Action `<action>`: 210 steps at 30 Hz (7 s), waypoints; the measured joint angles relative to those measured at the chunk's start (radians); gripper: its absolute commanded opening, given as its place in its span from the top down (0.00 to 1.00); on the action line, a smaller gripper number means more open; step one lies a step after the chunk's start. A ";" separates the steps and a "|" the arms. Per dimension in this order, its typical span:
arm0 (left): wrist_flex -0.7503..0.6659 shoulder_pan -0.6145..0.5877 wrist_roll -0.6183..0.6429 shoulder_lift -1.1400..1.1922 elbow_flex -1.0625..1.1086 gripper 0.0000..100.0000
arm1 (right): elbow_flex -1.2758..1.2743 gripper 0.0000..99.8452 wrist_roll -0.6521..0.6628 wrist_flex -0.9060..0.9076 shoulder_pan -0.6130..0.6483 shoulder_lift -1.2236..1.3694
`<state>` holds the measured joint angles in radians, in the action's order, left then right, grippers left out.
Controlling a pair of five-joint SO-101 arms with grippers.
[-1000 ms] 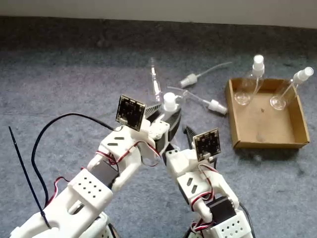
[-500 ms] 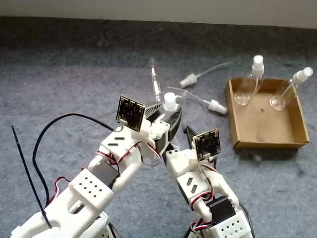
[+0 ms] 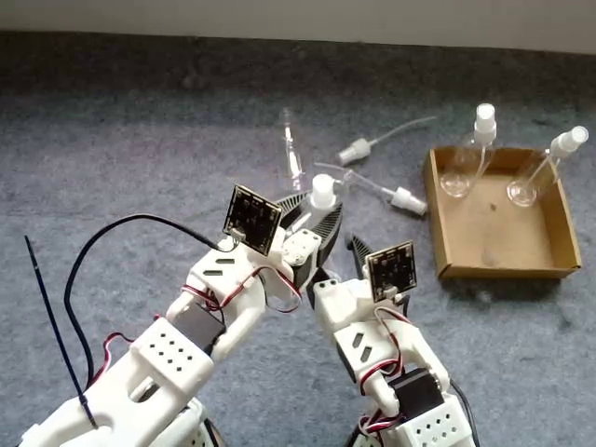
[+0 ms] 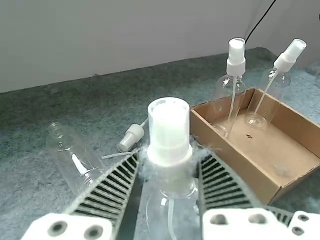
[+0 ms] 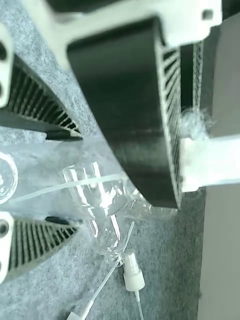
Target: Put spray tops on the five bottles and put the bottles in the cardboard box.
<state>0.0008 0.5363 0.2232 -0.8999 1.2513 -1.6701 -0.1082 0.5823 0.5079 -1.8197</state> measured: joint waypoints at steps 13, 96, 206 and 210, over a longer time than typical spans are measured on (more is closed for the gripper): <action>-0.021 -0.002 0.000 0.000 0.002 0.99 | 0.000 0.83 0.104 -0.002 -0.006 0.000; -0.011 -0.195 -0.003 -0.531 0.341 0.88 | 0.000 0.83 0.146 -0.048 -0.106 0.000; 0.236 -0.284 -0.003 -0.891 0.425 0.88 | 0.984 0.74 0.640 0.614 -0.163 1.729; 0.236 -0.284 -0.003 -0.891 0.425 0.88 | 0.984 0.74 0.640 0.569 -0.163 1.729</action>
<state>0.2371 0.2524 0.2202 -1.7914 1.6763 -0.6866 0.5317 1.1515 0.3452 -0.0905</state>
